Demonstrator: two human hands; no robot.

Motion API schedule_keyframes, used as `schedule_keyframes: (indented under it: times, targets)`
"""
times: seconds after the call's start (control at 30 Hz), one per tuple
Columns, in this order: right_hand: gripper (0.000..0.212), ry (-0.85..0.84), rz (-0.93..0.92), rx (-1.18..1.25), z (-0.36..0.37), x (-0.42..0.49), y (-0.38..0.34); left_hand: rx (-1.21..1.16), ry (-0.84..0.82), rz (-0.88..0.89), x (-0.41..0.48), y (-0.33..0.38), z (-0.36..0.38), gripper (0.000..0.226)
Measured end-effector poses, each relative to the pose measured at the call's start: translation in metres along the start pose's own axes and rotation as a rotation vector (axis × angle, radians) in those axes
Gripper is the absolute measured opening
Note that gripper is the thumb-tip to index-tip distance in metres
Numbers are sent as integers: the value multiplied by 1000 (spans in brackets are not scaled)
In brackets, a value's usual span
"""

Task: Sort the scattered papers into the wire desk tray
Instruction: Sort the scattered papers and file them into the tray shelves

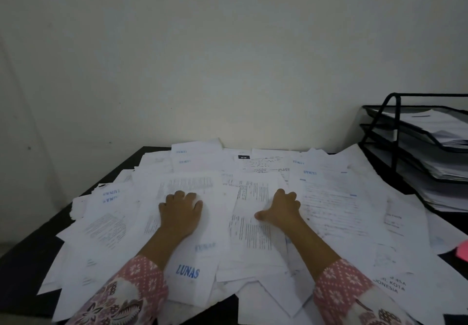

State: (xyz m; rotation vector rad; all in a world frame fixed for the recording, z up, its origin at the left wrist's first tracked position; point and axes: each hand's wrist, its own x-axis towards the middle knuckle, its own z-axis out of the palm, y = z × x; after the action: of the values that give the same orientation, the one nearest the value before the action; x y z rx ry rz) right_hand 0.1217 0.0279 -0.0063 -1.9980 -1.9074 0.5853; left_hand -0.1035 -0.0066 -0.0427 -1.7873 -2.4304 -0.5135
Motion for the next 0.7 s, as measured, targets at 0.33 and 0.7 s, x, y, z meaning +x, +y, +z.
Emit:
schedule_keyframes:
  times: [0.33,0.7]
  targets:
    - [47,-138,71,-7,-8,14,-1,34,-177,-445,8,-31,-22,87]
    - [92,-95,137,-33,-6,8,-14,-110,-191,-416,3,-37,-44,96]
